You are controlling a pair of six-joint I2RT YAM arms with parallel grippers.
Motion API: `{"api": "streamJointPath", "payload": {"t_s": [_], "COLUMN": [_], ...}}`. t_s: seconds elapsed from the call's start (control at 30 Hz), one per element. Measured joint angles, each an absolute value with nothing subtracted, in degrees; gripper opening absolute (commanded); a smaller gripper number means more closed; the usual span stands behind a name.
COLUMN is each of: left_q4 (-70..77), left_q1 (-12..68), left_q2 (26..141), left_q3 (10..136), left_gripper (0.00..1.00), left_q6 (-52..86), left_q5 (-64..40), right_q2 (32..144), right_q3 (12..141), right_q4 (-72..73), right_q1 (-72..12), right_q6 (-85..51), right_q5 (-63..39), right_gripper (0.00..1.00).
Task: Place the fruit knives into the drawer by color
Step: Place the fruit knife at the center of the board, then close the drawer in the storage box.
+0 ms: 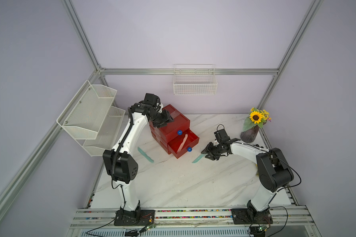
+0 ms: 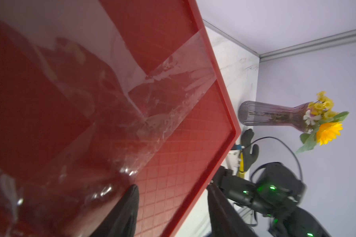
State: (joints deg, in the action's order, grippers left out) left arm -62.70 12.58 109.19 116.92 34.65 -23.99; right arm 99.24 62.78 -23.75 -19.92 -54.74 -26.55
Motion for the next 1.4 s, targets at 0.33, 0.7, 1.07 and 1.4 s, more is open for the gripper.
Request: {"api": "streamJointPath", "payload": {"t_s": [0.33, 0.7, 1.07, 1.4], "left_q4": [-63.5, -62.3, -60.7, -59.5], "left_q1": [12.9, 12.9, 12.9, 12.8], "left_q2": [109.7, 109.6, 109.2, 108.9], "left_q3": [116.5, 114.0, 112.6, 111.7], "left_gripper": [0.06, 0.05, 0.03, 0.04], "left_q6": [33.3, 33.1, 31.9, 31.8], "left_q5": [-24.5, -25.5, -26.5, -26.6], "right_q2": [100.1, 108.8, 118.5, 122.4], "right_q3": [68.3, 78.0, 88.7, 91.8], "right_q4": [-22.5, -18.5, -14.1, -11.8], "right_q1": [-19.9, -23.0, -25.3, -25.4], "right_q6": [-55.2, -57.5, -60.4, -63.4], "right_q5": [-29.1, -32.3, -35.7, -38.3], "right_gripper": [0.00, 0.00, 0.00, 0.00]}}
